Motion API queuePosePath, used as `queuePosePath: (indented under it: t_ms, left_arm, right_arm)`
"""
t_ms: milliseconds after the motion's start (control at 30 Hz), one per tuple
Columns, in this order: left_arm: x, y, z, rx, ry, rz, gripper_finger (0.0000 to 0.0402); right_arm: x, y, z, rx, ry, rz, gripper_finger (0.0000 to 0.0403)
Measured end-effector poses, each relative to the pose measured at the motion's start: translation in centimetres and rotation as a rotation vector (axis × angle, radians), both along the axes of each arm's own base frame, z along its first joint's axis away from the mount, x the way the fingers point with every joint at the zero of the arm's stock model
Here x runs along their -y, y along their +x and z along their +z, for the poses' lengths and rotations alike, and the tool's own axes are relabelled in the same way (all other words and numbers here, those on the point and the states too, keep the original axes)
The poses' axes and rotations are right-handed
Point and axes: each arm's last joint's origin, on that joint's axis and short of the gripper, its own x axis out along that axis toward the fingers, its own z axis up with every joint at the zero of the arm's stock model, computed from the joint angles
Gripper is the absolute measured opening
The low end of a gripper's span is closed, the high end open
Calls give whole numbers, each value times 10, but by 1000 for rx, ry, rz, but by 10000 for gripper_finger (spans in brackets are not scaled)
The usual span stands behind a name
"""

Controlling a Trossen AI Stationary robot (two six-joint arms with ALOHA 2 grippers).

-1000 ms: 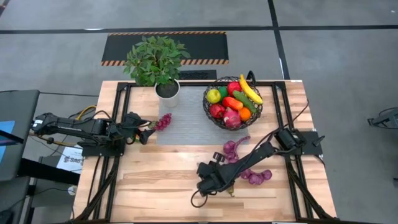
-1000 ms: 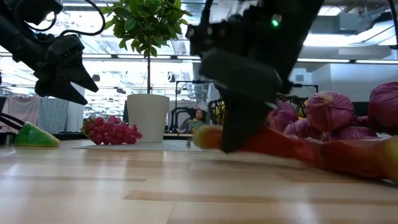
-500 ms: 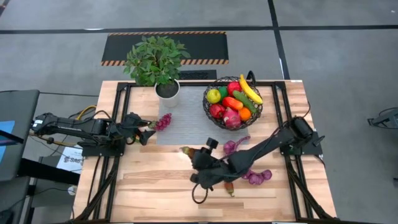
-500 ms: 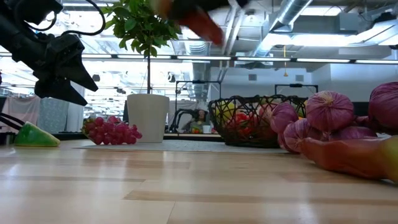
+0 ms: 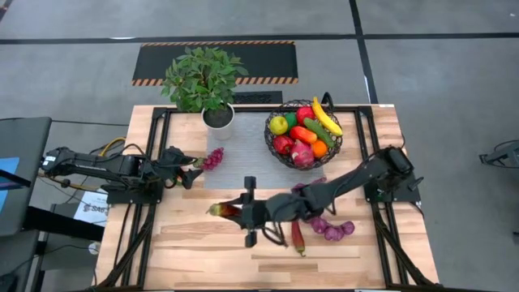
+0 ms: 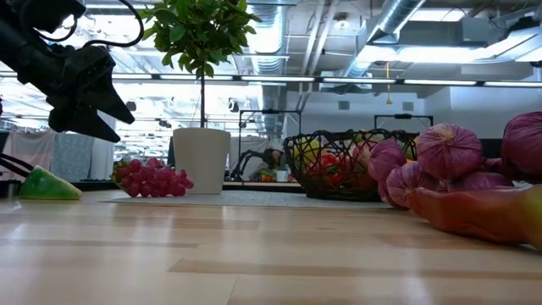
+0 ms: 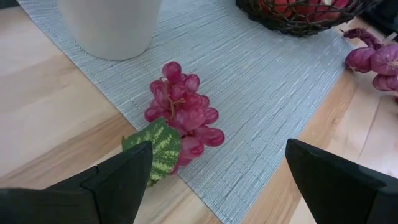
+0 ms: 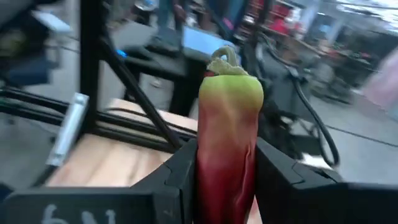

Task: Build produce basket
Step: Put the left dark red chili pepper into the wire basket

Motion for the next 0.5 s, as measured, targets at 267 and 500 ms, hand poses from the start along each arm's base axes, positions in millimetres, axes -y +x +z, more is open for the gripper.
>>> queuePosePath:
  t_ms: [267,500]
  left_arm:
    - [0,0,0,-4,7,-4,355]
    - [0,0,0,-9,20,-9,355]
  right_arm:
    - [20,-26,-1,191,57,202,144]
    - [48,-91,-31,429,120,181,143]
